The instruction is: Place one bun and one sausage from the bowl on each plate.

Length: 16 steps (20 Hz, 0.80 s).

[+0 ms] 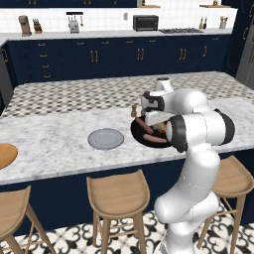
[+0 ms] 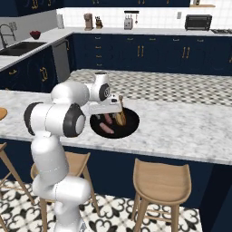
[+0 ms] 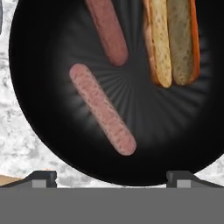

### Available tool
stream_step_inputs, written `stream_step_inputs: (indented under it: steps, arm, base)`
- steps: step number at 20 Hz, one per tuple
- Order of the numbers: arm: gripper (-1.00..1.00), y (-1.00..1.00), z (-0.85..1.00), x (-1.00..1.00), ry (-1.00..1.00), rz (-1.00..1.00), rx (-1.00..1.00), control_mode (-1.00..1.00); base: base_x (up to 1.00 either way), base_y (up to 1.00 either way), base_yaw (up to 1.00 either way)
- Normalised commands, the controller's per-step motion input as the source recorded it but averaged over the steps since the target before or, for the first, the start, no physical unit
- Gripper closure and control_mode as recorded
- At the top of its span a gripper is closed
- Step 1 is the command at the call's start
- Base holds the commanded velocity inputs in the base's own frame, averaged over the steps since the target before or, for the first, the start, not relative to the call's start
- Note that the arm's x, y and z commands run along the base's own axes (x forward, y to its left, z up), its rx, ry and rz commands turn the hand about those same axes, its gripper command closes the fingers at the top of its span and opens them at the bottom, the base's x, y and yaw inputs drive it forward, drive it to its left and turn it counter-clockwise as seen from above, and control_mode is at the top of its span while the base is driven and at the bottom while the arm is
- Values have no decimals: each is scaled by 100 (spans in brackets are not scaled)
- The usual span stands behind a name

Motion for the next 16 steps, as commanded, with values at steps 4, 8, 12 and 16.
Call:
stream_step_inputs:
  steps: [4, 8, 12, 16]
  arm:
    - [-100, 0, -95, 2, 6, -1, -2, -100]
    - [-100, 0, -69, 0, -2, -1, 0, -100]
    - [-100, -2, -39, 27, -2, 0, 0, -100]
    - [-100, -3, -46, 28, 0, -3, 0, -100]
  base:
    - [0, 0, 0]
    - [0, 0, 0]
    - [0, 0, 0]
    - [0, 0, 0]
